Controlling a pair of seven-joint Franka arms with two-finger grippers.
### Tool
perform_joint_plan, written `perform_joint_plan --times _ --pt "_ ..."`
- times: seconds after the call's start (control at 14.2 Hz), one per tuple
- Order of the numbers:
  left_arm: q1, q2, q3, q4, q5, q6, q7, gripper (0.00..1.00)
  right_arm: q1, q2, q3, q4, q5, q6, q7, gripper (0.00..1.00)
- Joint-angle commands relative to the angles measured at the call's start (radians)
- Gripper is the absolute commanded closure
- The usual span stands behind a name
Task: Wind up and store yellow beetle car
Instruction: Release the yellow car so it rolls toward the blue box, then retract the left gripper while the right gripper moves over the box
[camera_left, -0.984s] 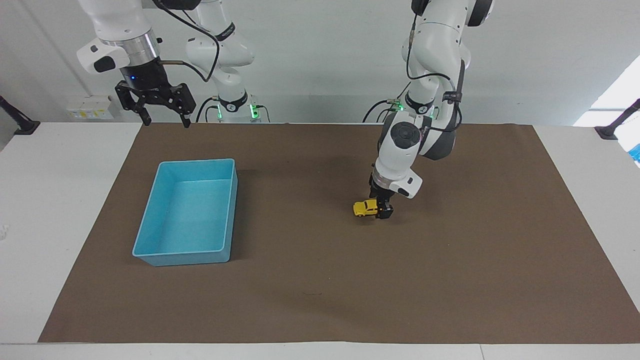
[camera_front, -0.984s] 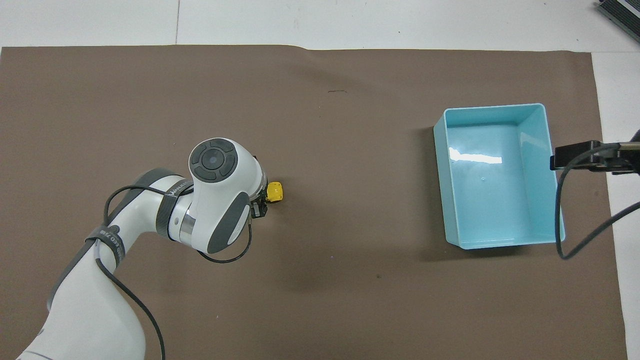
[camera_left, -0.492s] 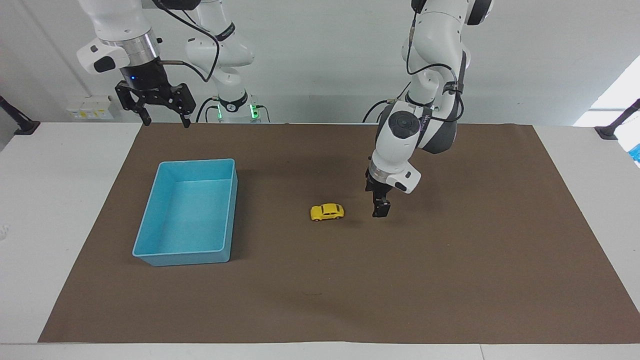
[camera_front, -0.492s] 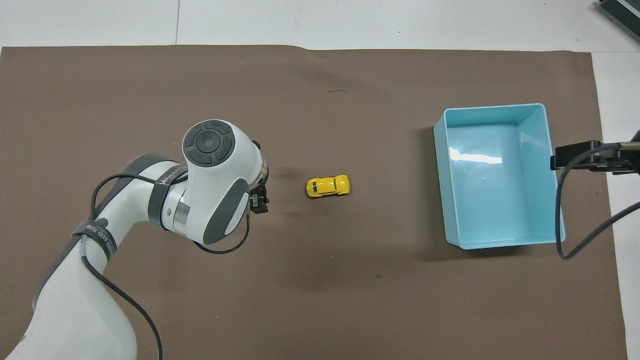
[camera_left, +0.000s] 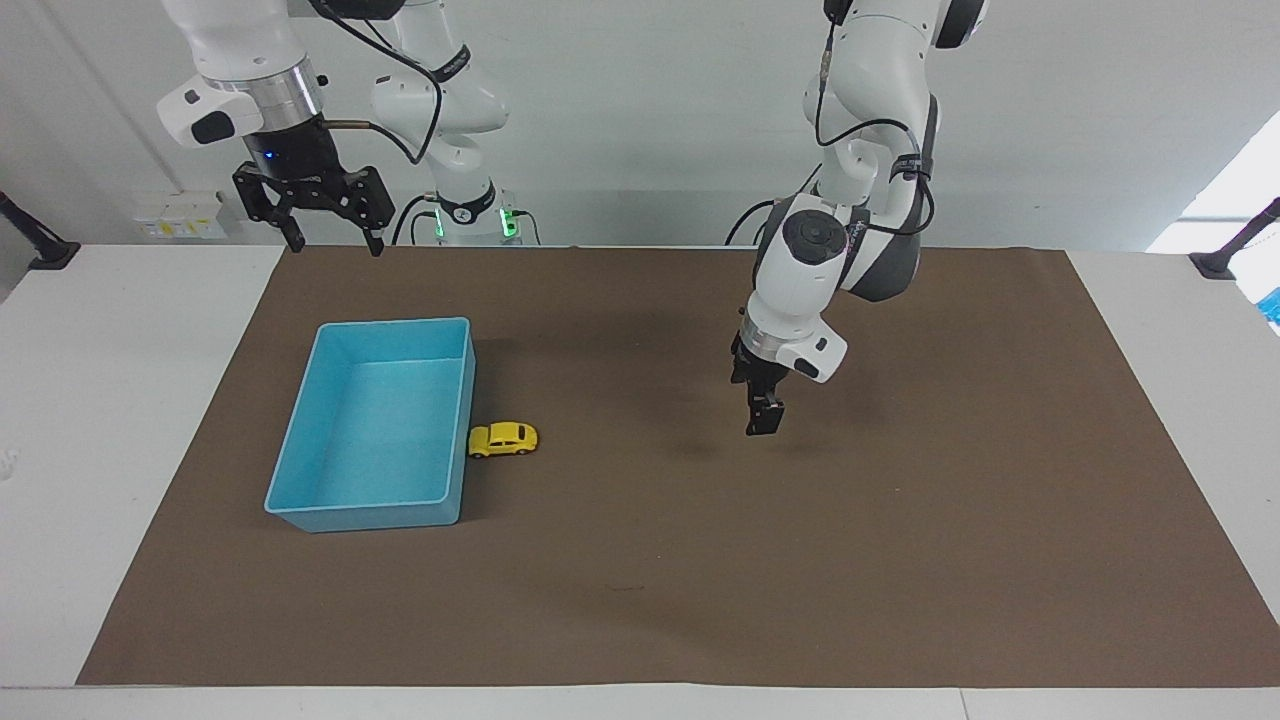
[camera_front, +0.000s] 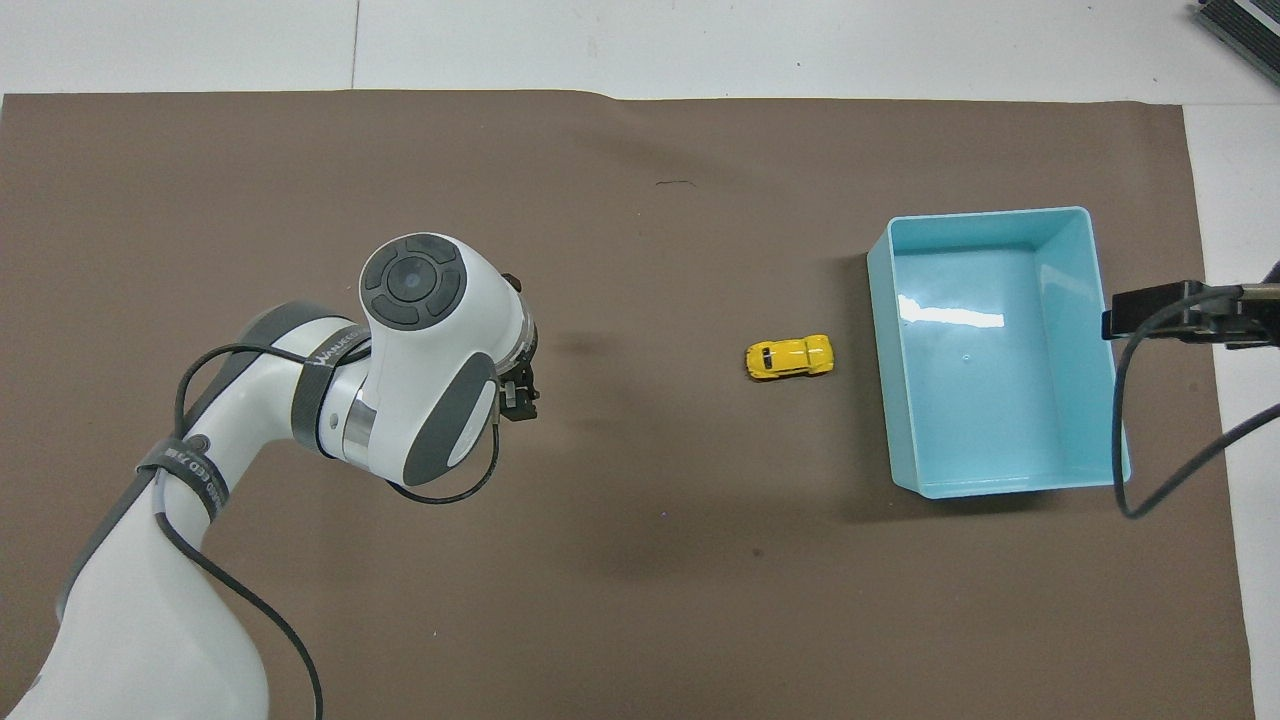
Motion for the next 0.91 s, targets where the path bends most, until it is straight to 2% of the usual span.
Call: perform_joint_plan --times 0.0,0.49,0.7,0.84 --pt "0.003 -0.004 0.003 0.013 0.009 -0.026 0.021 0.0 -0.004 -0.006 0.004 -0.003 -0.002 0.009 0.011 0.0" --pt "0.024 -0.034 0.012 0.12 0.008 -0.105 0.218 0.0 -0.016 -0.009 -0.005 -0.004 -0.002 -0.013 0.013 0.0" --pt "0.071 -0.1 0.012 0.127 0.005 -0.121 0.258 0.0 -0.016 -0.011 -0.006 -0.003 0.001 -0.023 0.008 0.0" --pt "0.094 -0.142 0.015 0.128 0.005 -0.162 0.32 0.0 -0.018 -0.012 -0.011 -0.003 0.07 -0.046 -0.044 0.0"
